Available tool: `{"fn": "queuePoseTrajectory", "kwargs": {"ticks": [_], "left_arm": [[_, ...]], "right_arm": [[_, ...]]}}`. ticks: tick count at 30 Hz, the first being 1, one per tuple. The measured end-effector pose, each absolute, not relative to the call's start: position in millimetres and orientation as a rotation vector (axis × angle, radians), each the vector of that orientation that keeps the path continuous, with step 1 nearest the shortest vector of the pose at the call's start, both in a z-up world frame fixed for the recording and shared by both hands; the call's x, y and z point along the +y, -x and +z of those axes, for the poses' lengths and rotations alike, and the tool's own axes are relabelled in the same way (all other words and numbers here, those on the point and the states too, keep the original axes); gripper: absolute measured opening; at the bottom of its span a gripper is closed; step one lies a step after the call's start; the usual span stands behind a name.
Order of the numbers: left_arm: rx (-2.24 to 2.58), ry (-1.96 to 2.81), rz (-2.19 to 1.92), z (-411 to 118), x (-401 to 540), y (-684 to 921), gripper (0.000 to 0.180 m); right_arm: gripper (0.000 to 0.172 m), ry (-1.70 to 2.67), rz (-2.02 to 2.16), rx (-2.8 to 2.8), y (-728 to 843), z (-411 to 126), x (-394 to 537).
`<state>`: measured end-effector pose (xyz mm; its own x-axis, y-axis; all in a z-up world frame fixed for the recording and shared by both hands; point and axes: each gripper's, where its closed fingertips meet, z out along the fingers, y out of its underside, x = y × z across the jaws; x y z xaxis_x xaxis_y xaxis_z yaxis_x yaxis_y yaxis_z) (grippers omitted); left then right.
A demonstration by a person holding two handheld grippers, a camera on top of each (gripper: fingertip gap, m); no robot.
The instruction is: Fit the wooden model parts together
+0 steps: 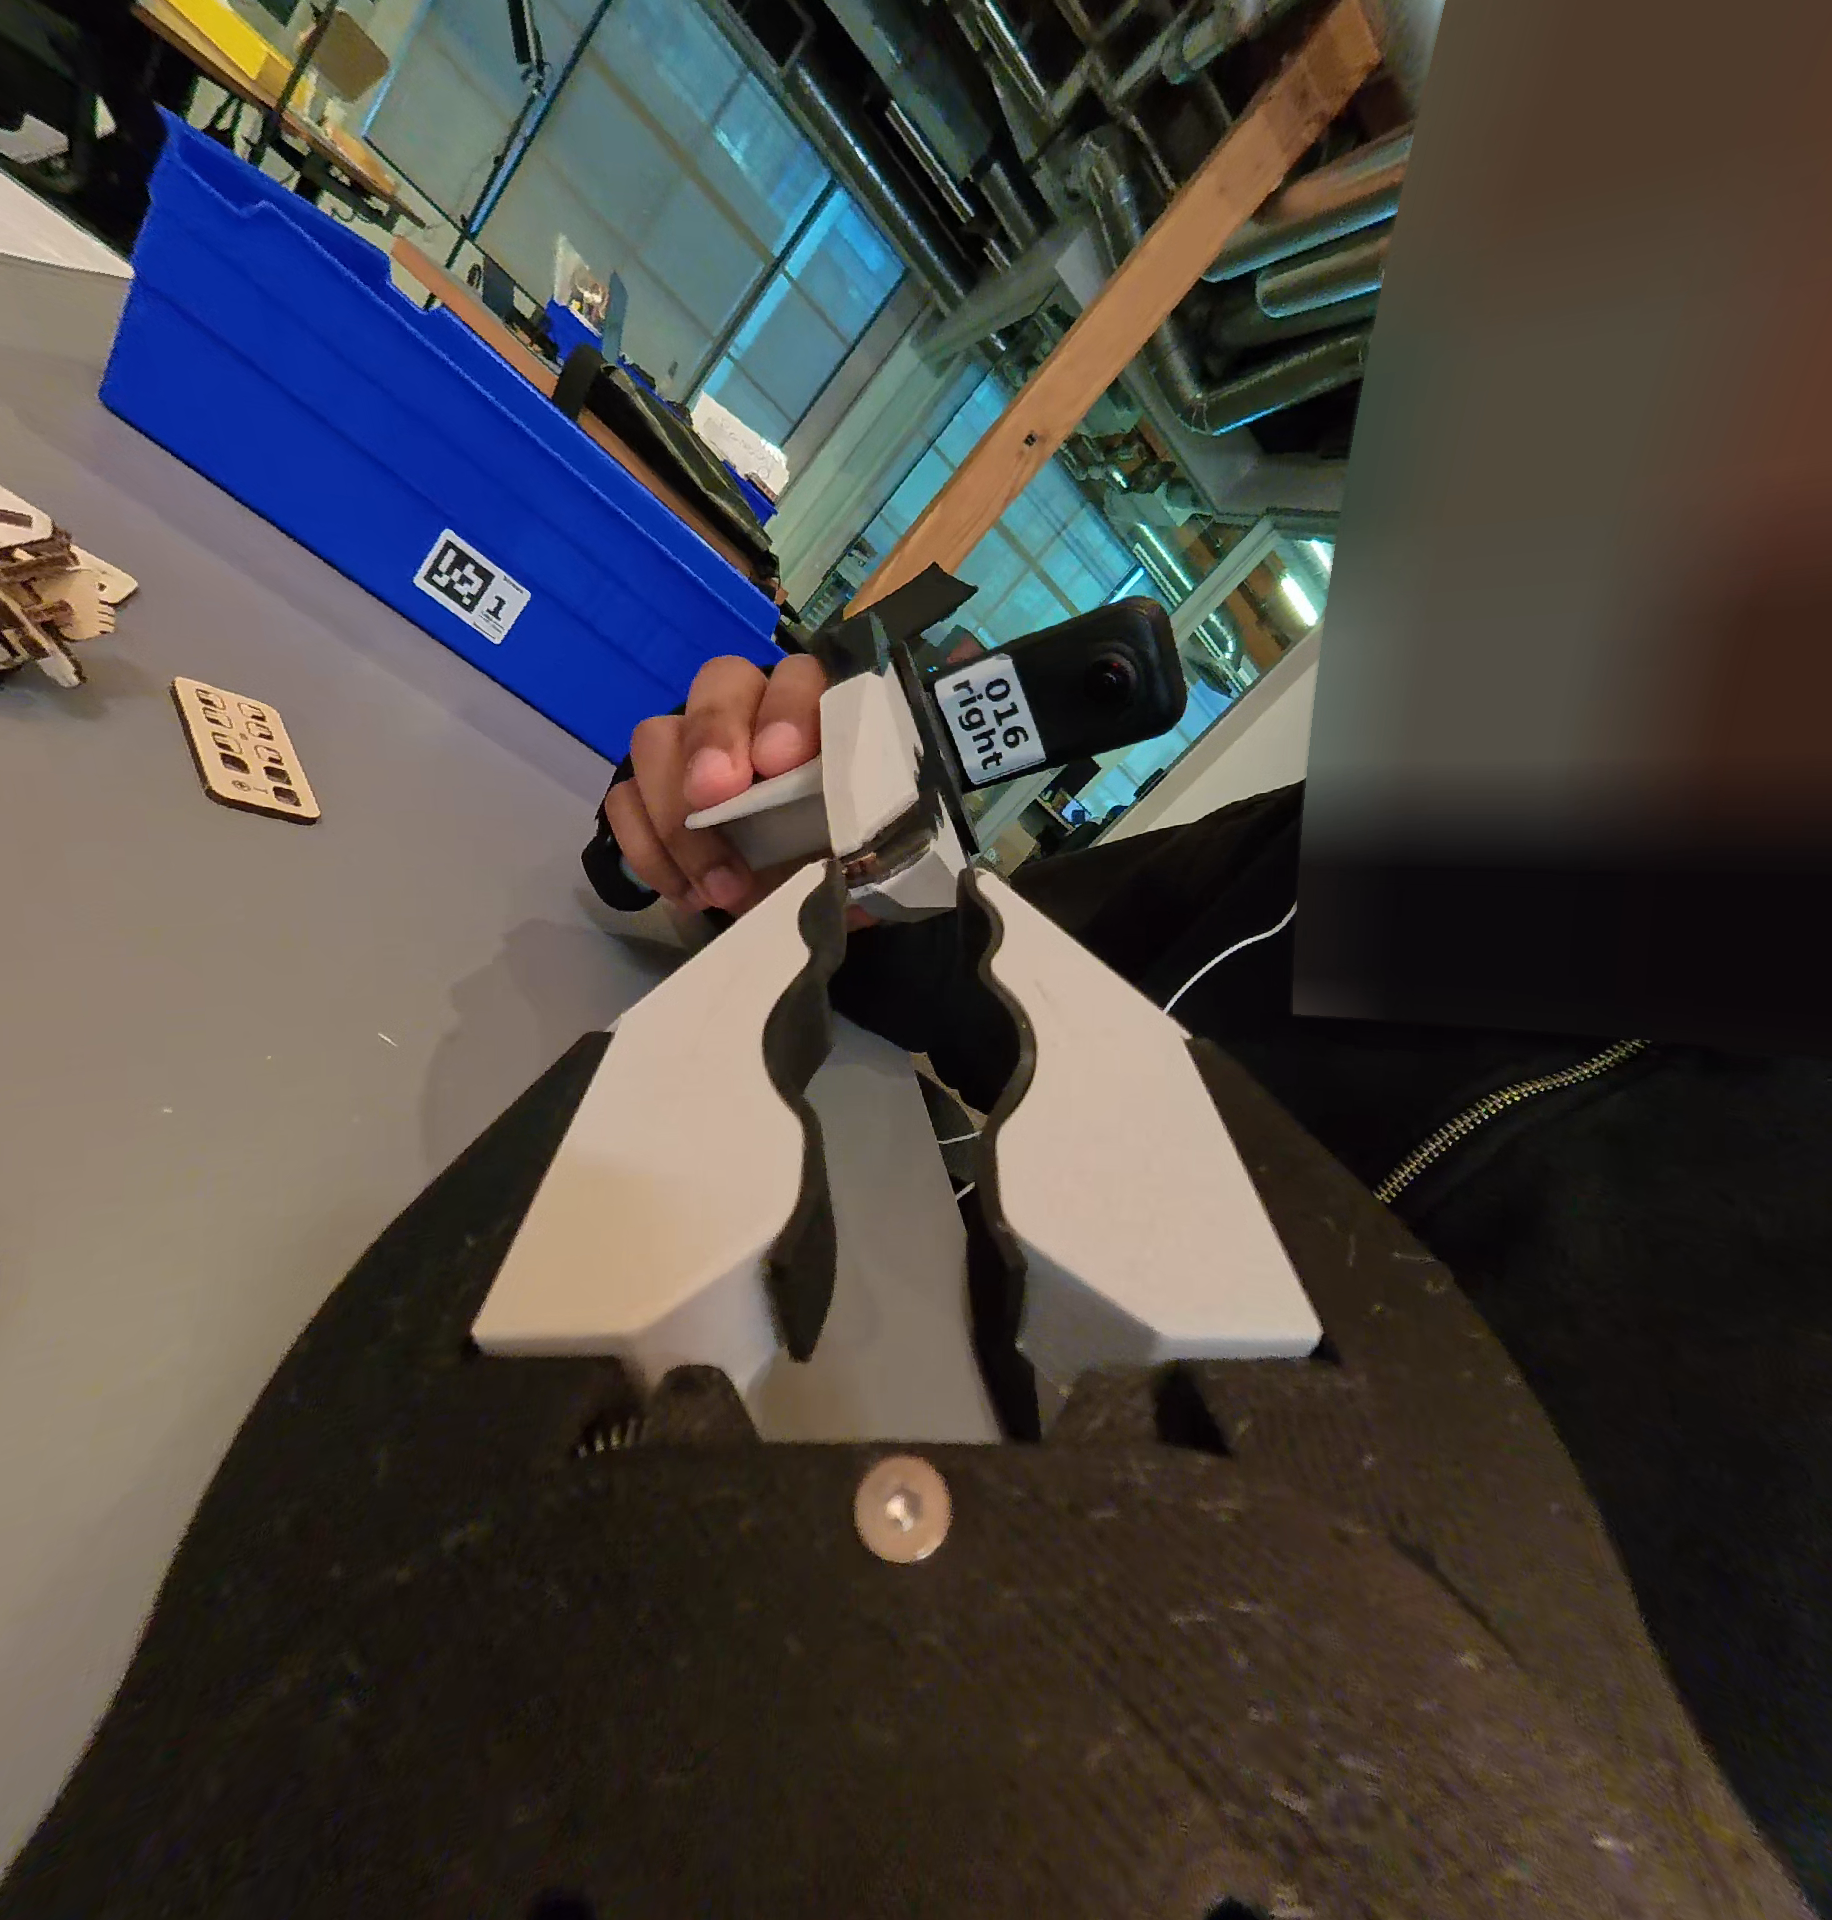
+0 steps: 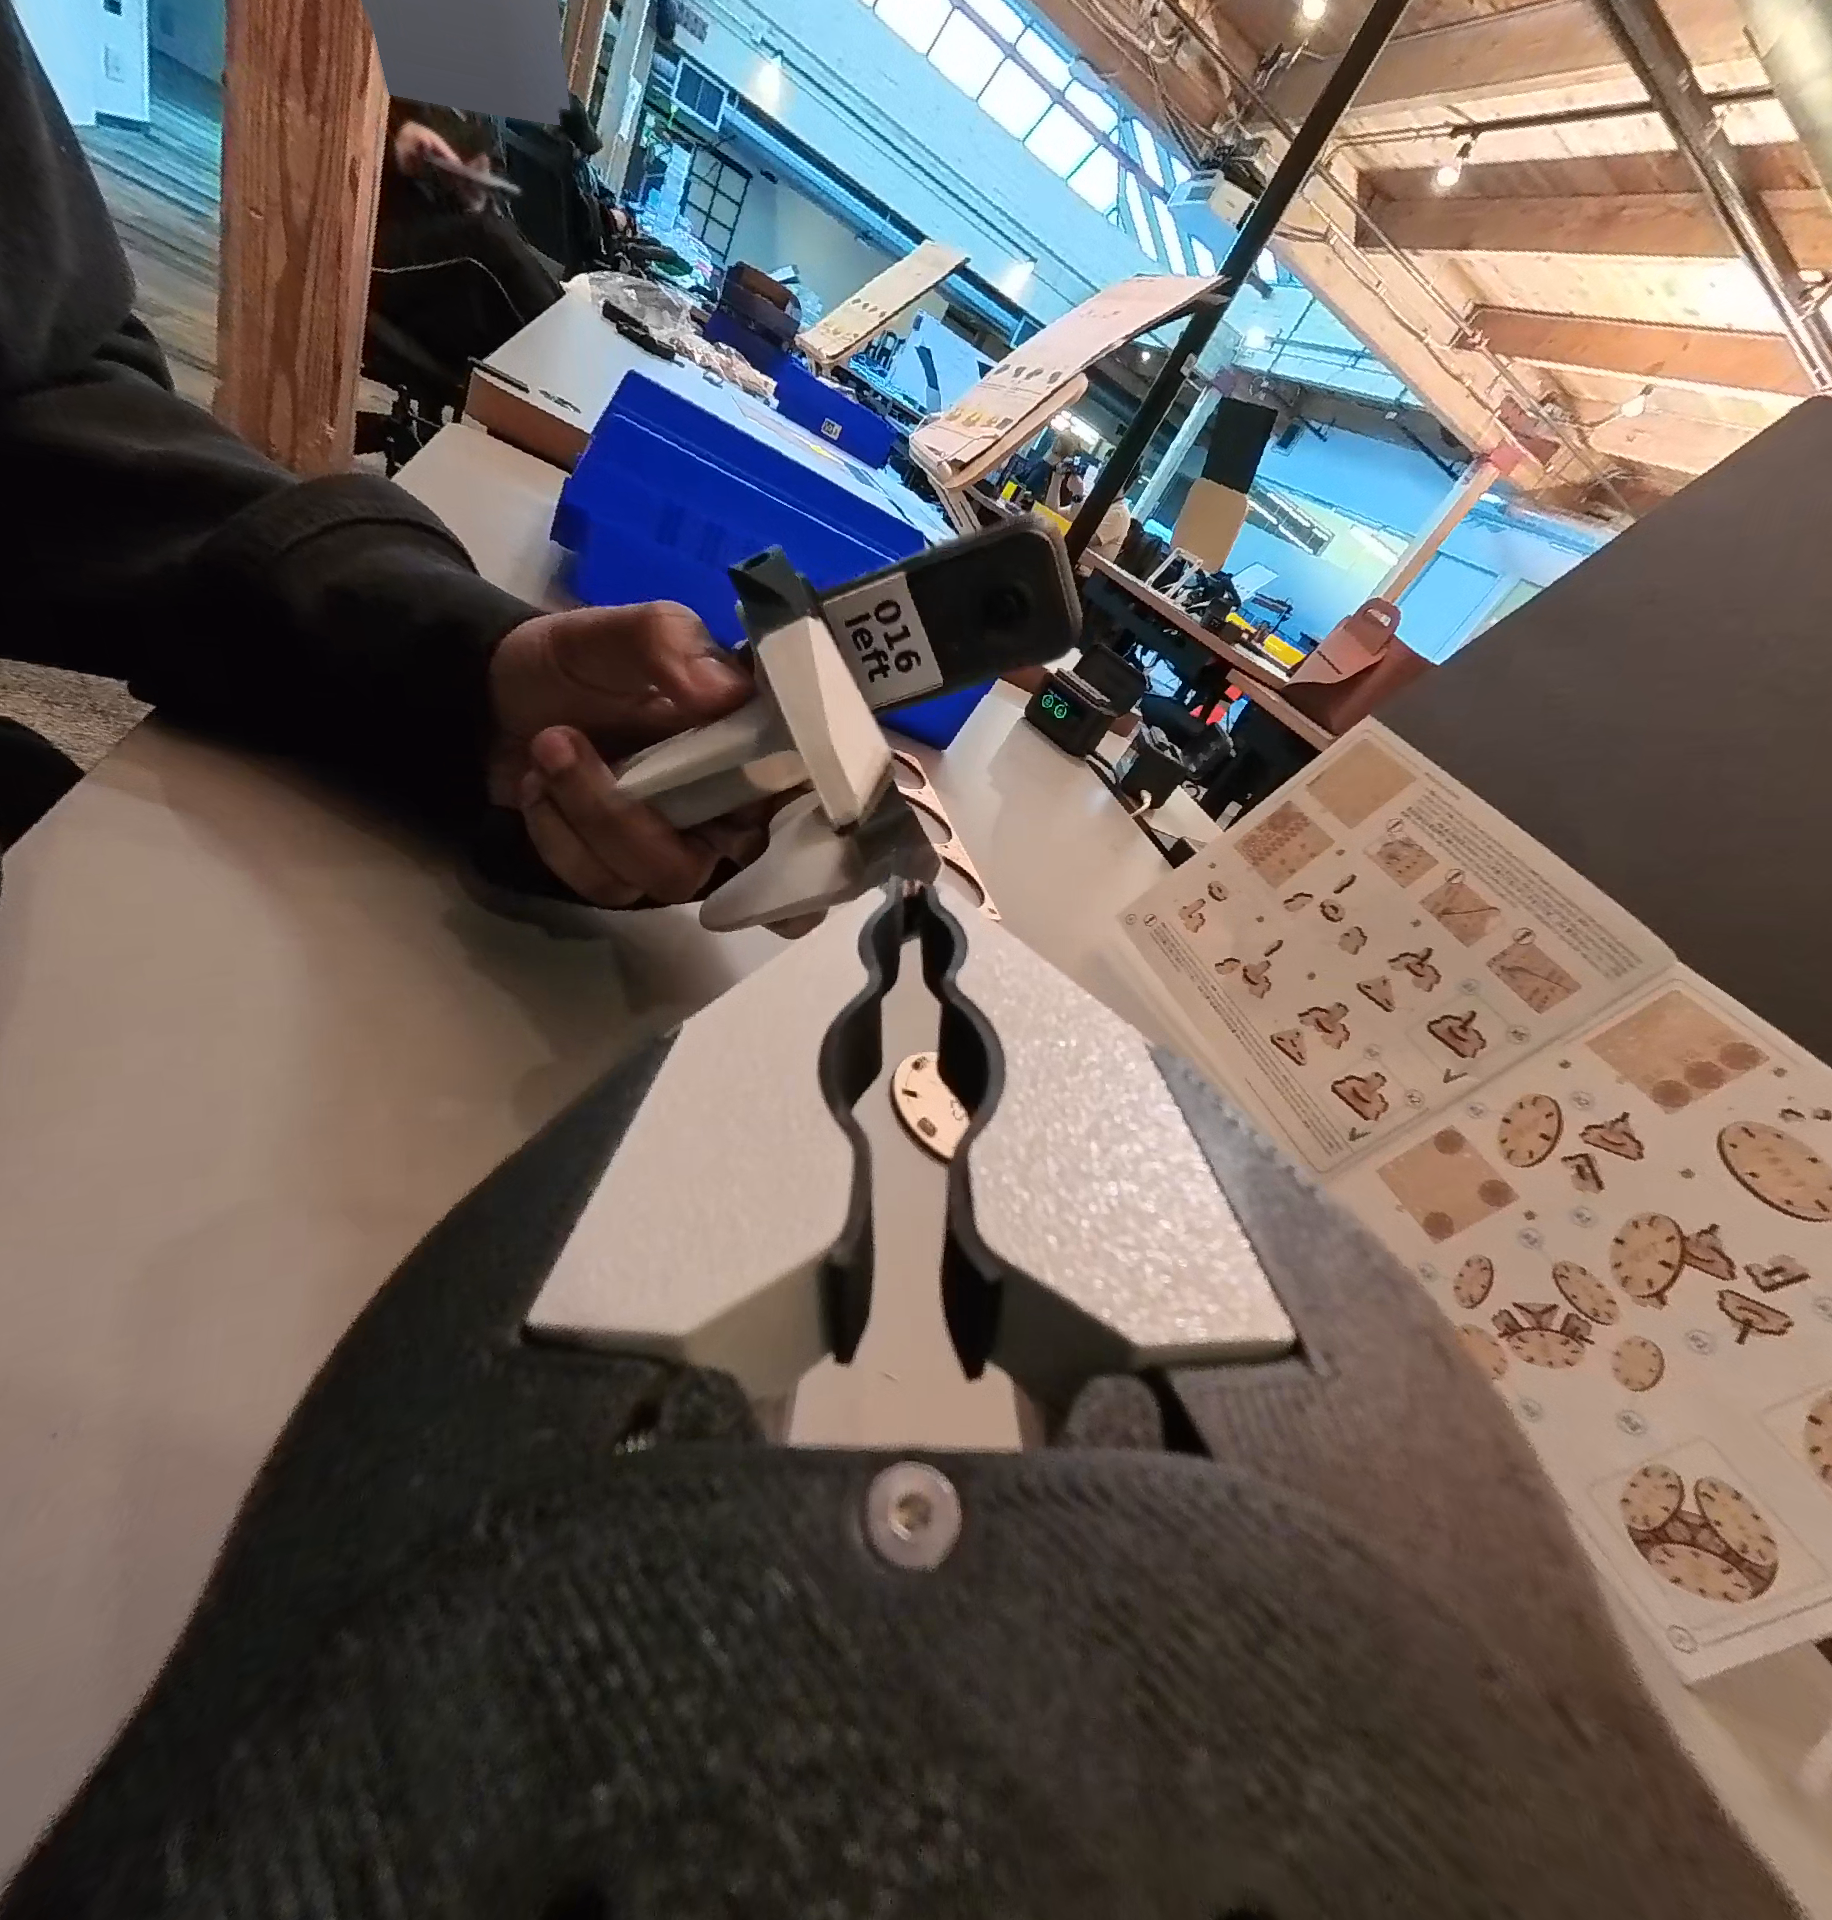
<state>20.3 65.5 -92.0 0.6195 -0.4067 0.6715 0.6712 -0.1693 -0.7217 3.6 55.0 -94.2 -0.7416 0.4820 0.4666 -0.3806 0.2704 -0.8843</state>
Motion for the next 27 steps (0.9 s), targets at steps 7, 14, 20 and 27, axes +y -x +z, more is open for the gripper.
{"fn": "queuePoseTrajectory", "kwargs": {"ticks": [7,14,20,27], "left_arm": [[-0.245,1.452,-0.97,-93,65,-19,0.016],[-0.261,1.443,-0.98,-92,65,-16,0.013],[-0.281,1.464,-0.963,-97,66,-14,0.006],[-0.307,1.424,-0.955,-92,62,-5,0.002]], "right_arm": [[0.001,0.079,1.539,-1.836,-4,-94,55],[0.001,0.069,1.521,-1.831,-4,-94,56],[0.001,0.051,1.487,-1.831,-4,-96,55],[0.001,0.052,1.435,-1.836,0,-100,59]]}}
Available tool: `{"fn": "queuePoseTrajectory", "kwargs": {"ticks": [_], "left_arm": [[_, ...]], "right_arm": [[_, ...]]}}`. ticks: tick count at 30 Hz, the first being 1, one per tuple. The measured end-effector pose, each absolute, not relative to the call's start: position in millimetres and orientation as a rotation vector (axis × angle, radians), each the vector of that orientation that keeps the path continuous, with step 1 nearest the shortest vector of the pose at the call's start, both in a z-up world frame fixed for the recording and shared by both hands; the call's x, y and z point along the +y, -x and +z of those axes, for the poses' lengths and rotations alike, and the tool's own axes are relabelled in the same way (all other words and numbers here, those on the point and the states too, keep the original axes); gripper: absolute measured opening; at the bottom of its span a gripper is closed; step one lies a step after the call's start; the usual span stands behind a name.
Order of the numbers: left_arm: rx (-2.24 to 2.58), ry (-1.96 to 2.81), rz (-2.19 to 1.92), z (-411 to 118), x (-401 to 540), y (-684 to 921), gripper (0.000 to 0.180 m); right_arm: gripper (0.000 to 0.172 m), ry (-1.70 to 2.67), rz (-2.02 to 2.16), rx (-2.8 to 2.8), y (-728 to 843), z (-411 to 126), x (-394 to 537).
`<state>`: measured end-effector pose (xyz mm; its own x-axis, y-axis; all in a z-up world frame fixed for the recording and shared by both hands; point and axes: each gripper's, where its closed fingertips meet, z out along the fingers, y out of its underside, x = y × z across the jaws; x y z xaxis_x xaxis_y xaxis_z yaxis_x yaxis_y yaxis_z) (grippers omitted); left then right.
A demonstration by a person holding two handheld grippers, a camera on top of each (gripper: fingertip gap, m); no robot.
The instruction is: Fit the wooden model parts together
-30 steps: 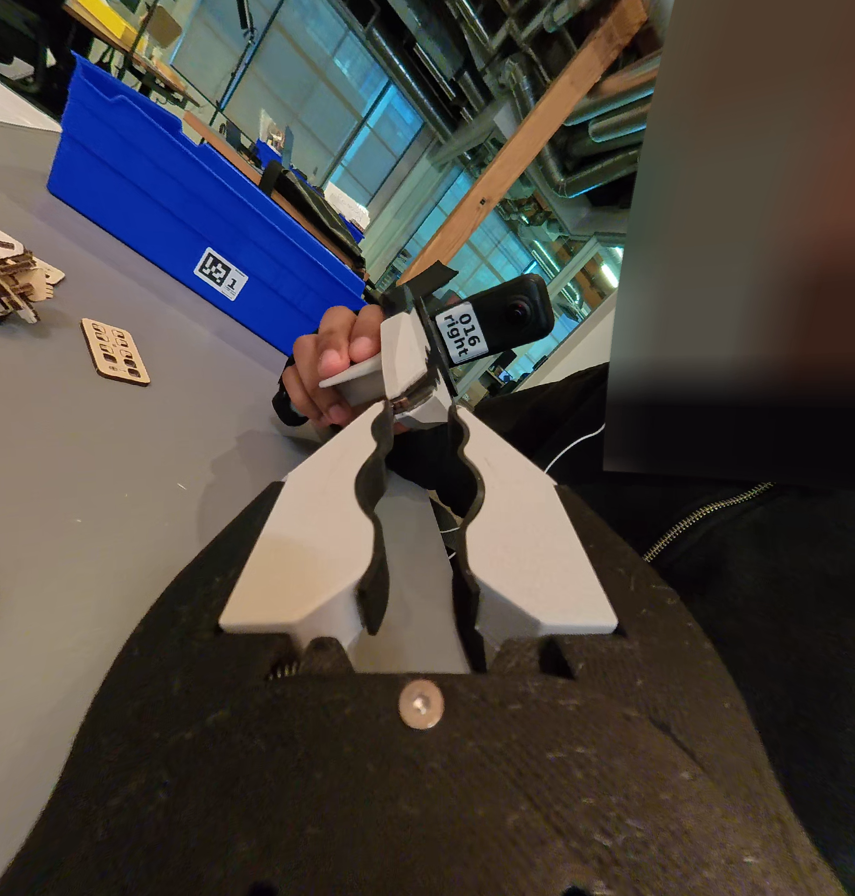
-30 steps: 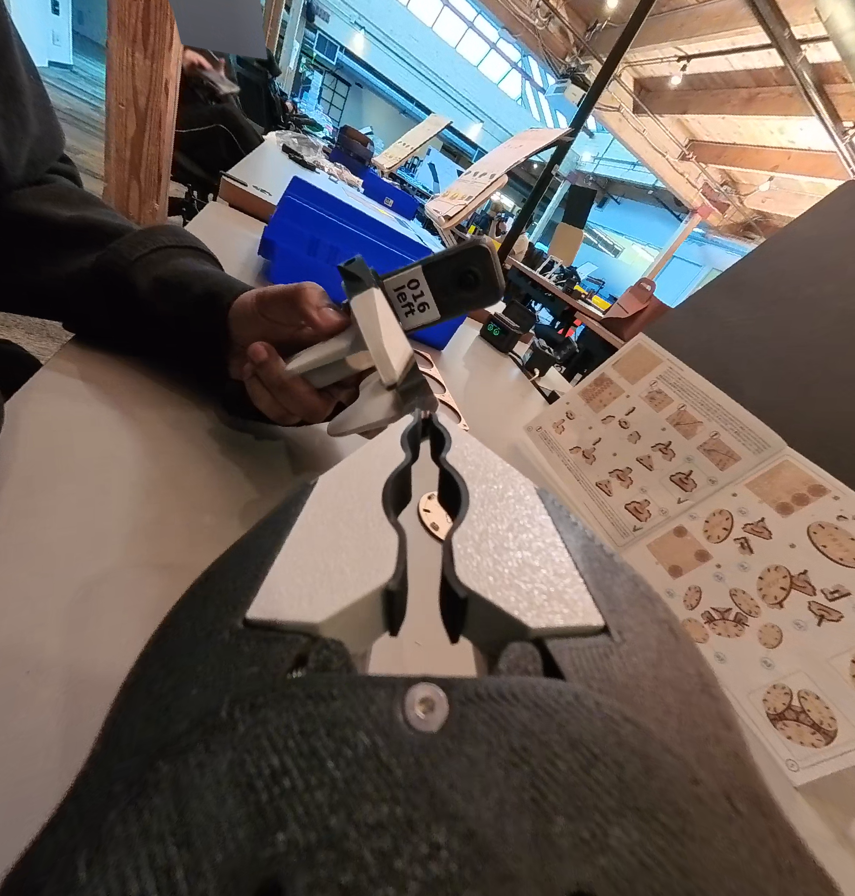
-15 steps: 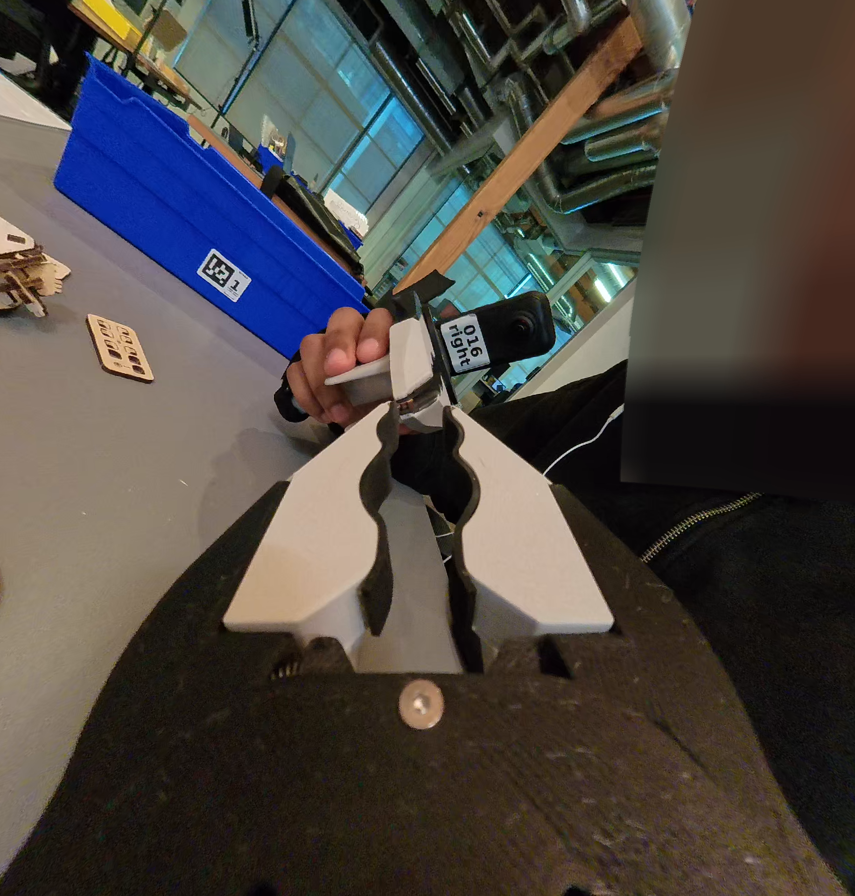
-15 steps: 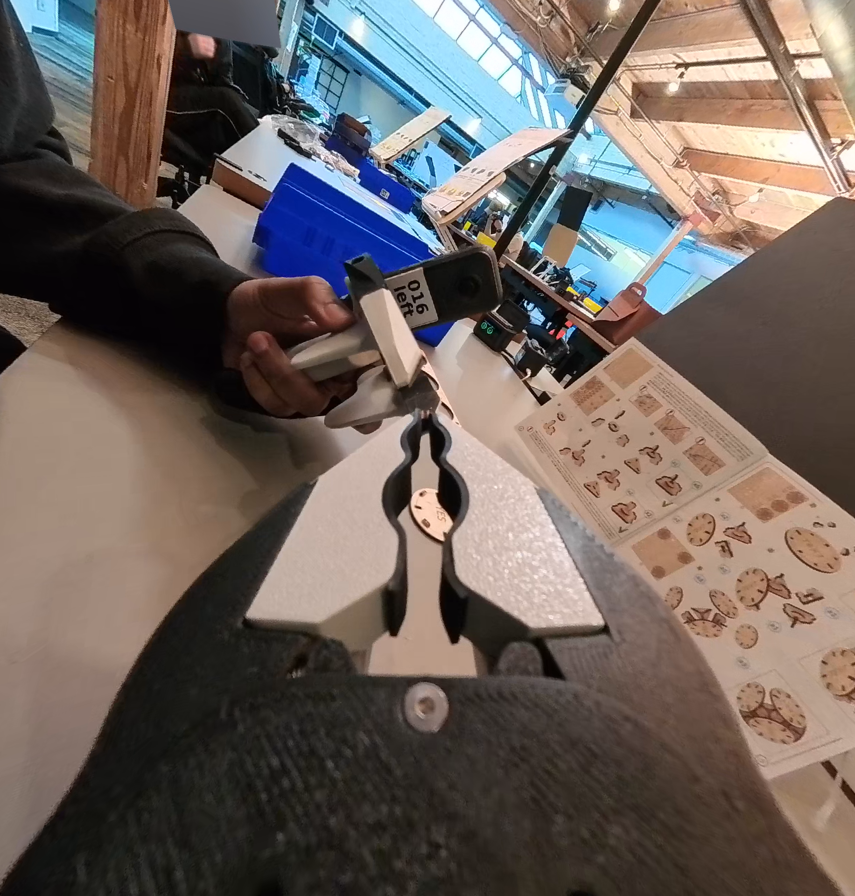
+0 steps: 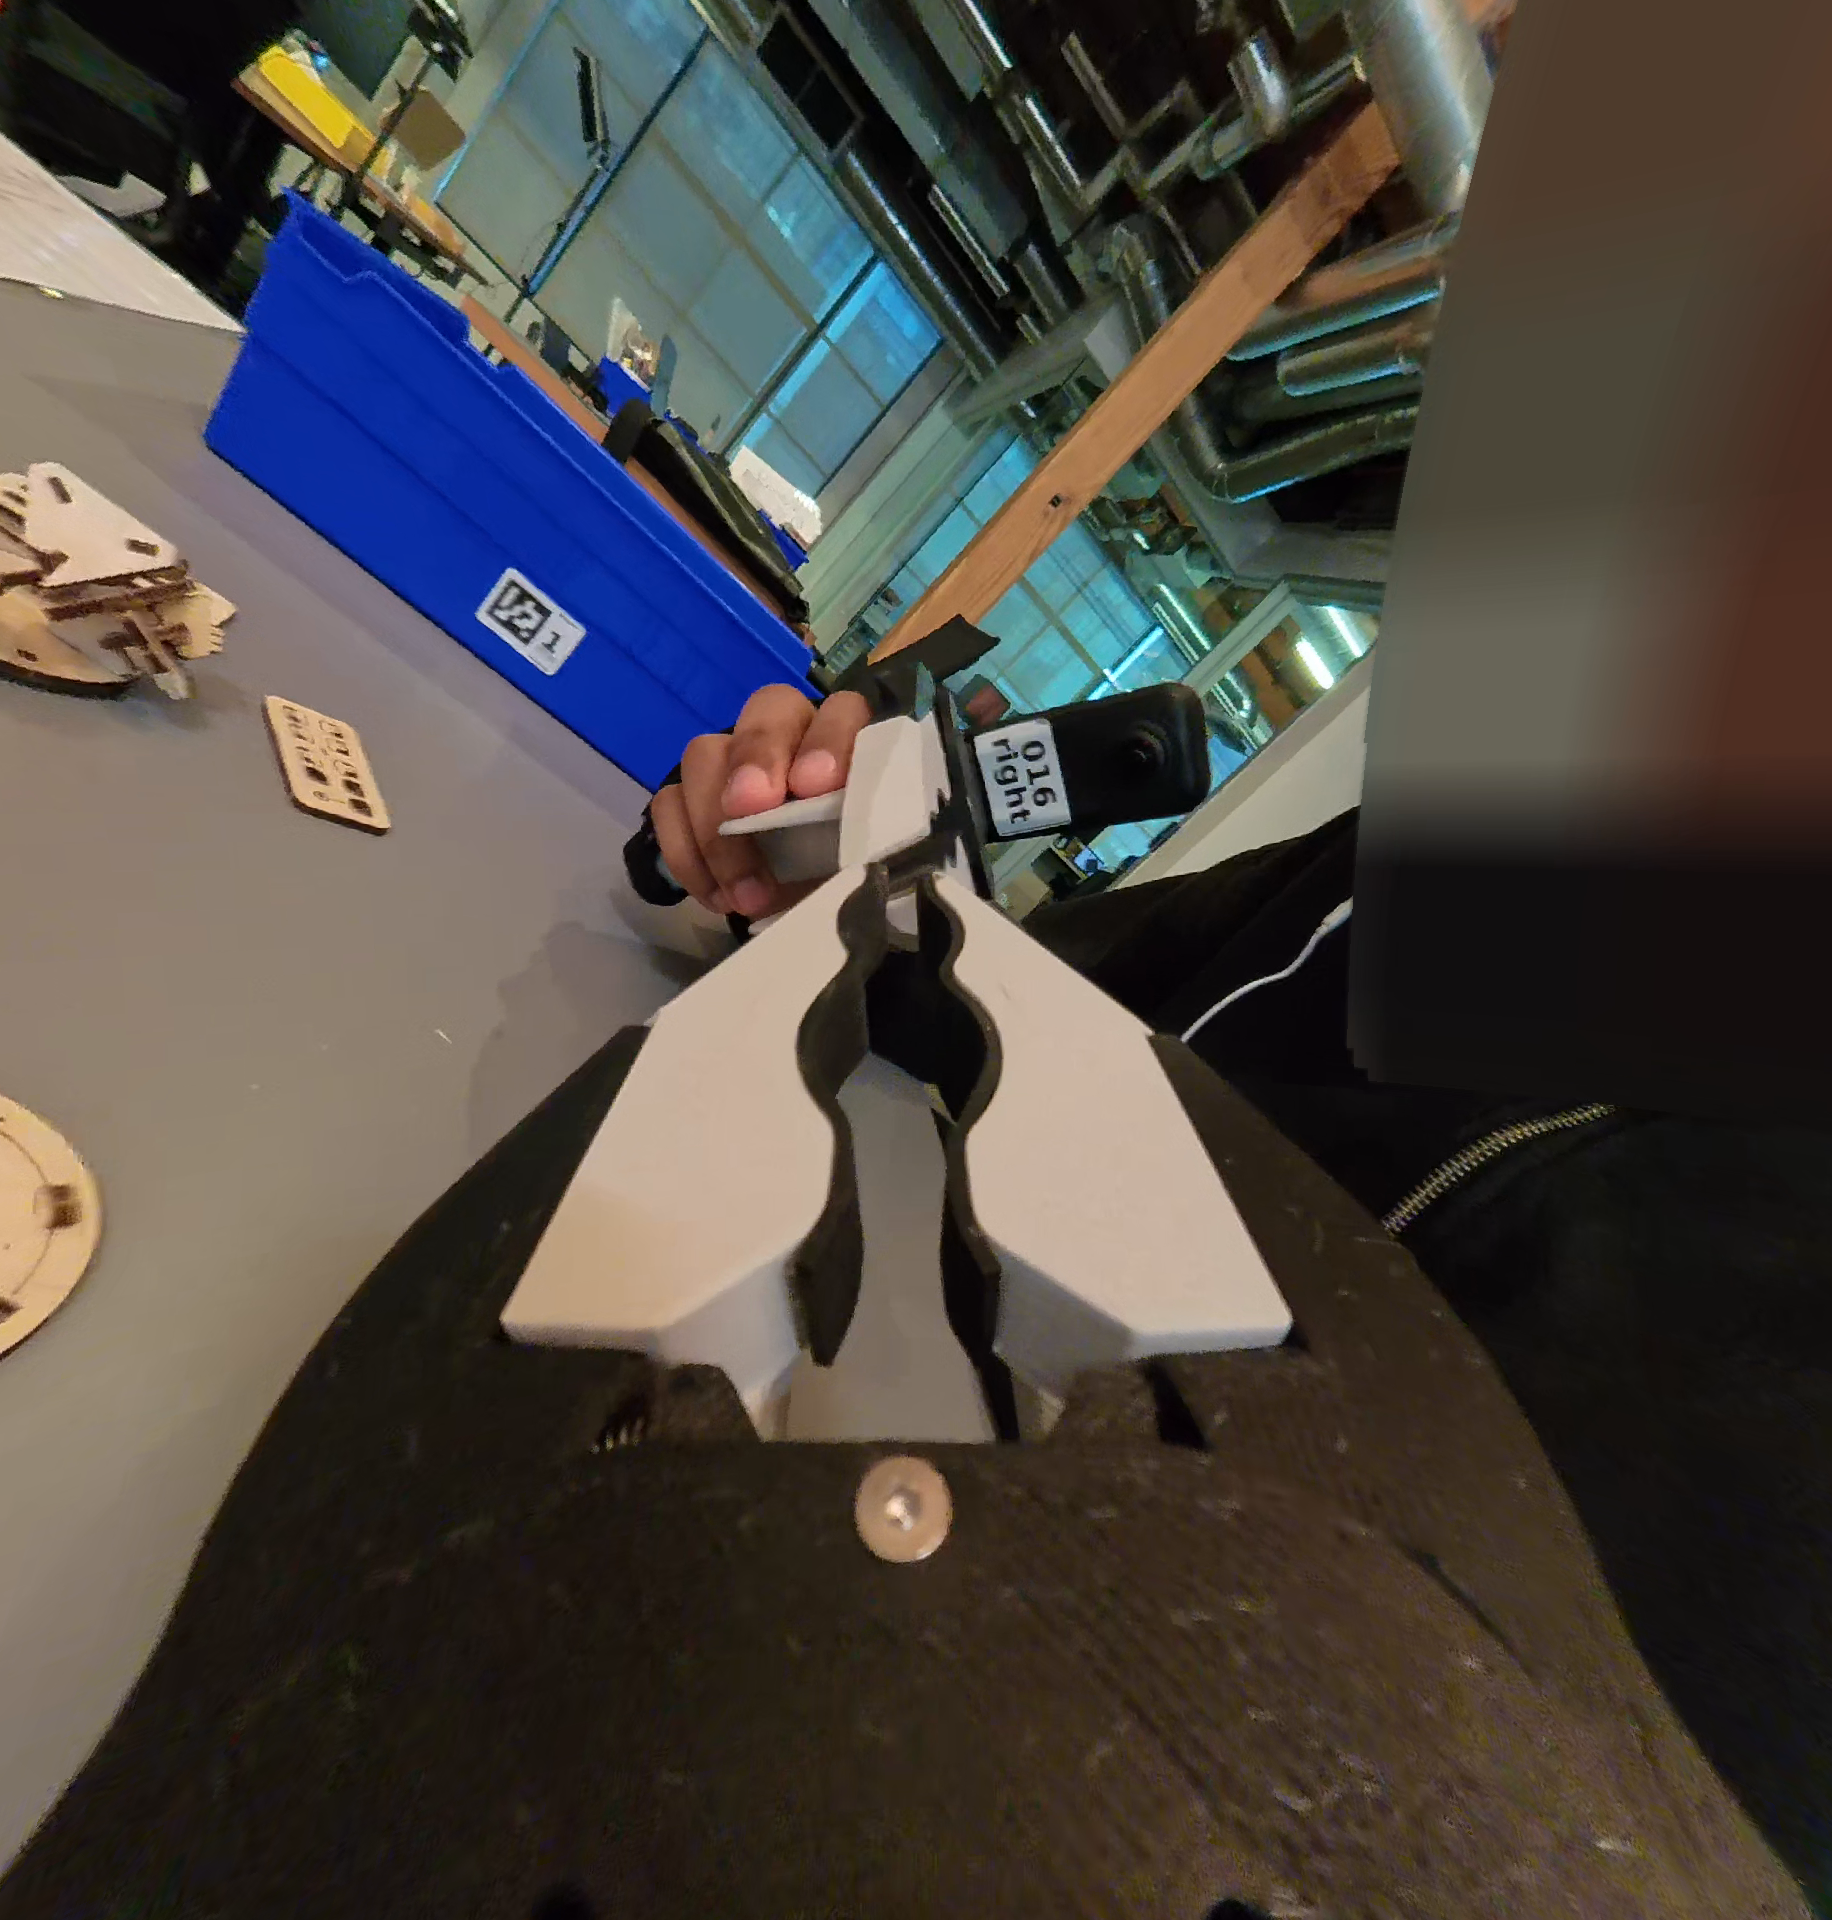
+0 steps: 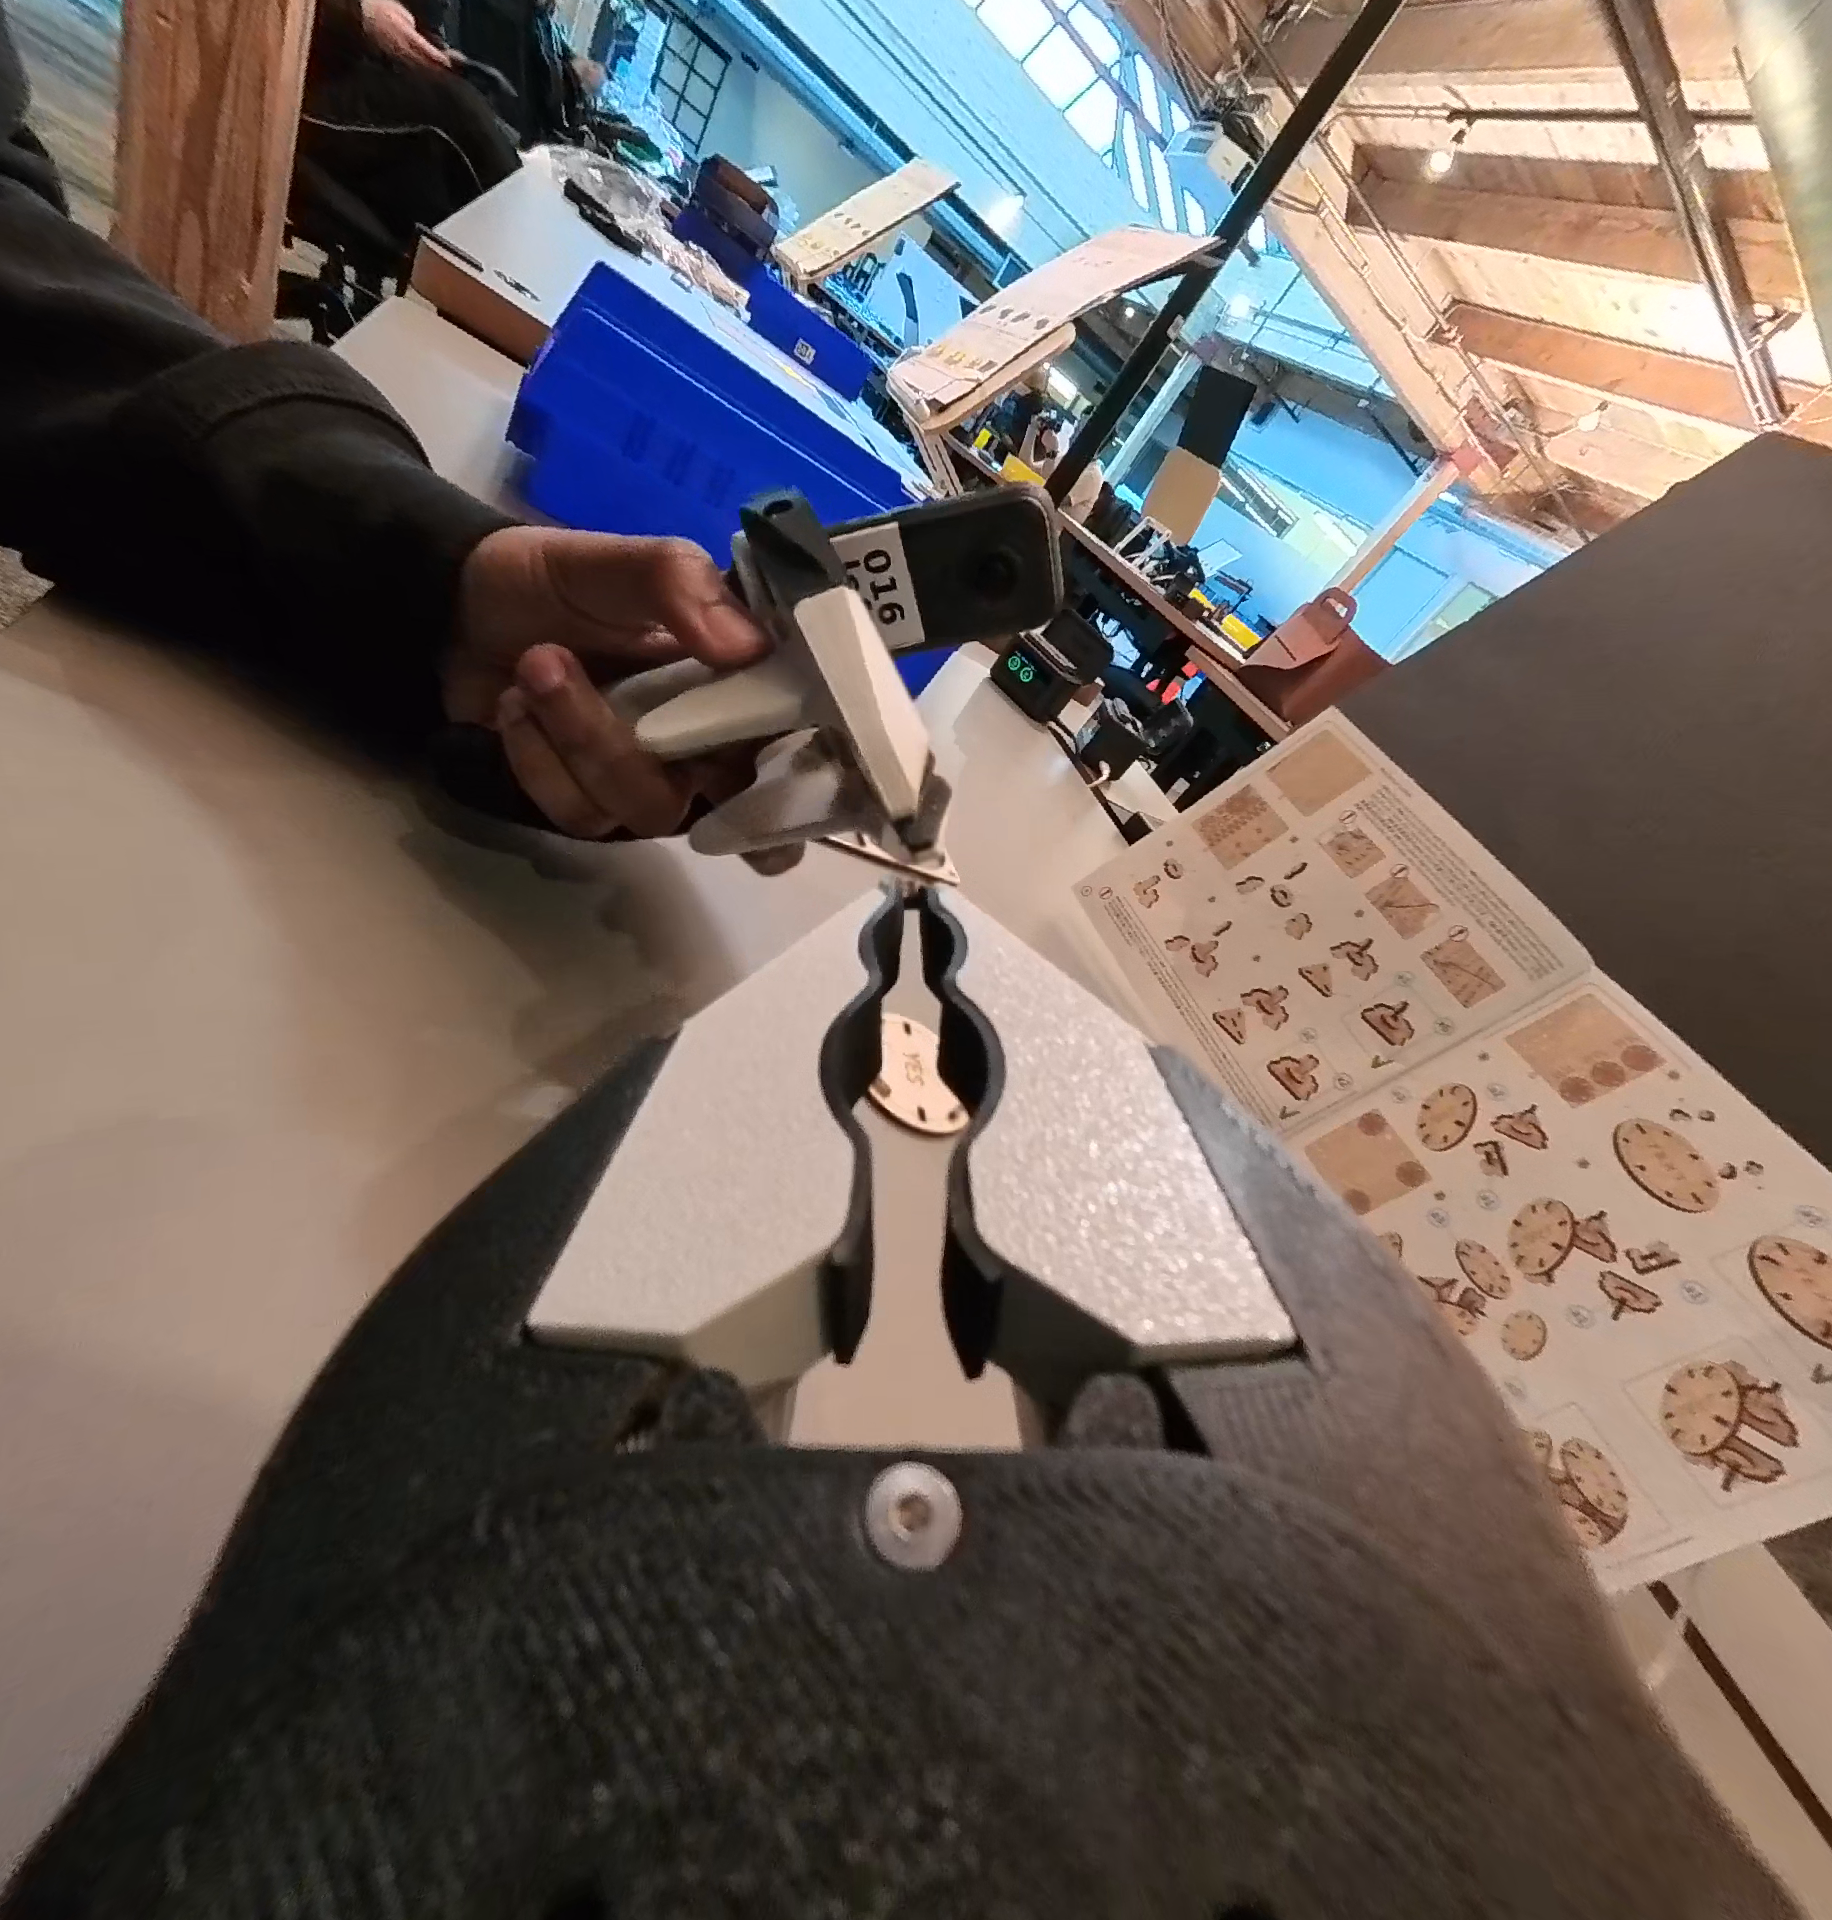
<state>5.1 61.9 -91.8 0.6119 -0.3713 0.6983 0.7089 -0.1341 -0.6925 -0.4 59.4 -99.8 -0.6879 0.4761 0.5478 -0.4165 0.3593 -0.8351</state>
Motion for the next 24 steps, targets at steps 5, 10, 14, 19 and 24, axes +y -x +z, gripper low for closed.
{"fn": "queuePoseTrajectory", "kwargs": {"ticks": [5,10,14,19,24], "left_arm": [[-0.327,1.436,-0.951,-94.0,62.1,-3.1,0.005],[-0.326,1.474,-0.969,-100.0,65.9,-8.8,0.008],[-0.323,1.48,-0.958,-100.1,66.1,-9.0,0.01],[-0.327,1.488,-0.951,-101.6,66.7,-8.5,0.011],[-0.326,1.501,-0.936,-103.2,67.0,-8.3,0.013]], "right_arm": [[0.001,0.05,1.433,-1.831,0.5,-99.4,59.3],[0.001,0.045,1.414,-1.835,1.6,-101.7,59.1],[0.001,0.044,1.405,-1.838,2.2,-102.7,59.6],[0.001,0.037,1.382,-1.843,3.0,-104.6,59.7],[0.001,0.035,1.365,-1.856,4.0,-106.9,60.1]]}}
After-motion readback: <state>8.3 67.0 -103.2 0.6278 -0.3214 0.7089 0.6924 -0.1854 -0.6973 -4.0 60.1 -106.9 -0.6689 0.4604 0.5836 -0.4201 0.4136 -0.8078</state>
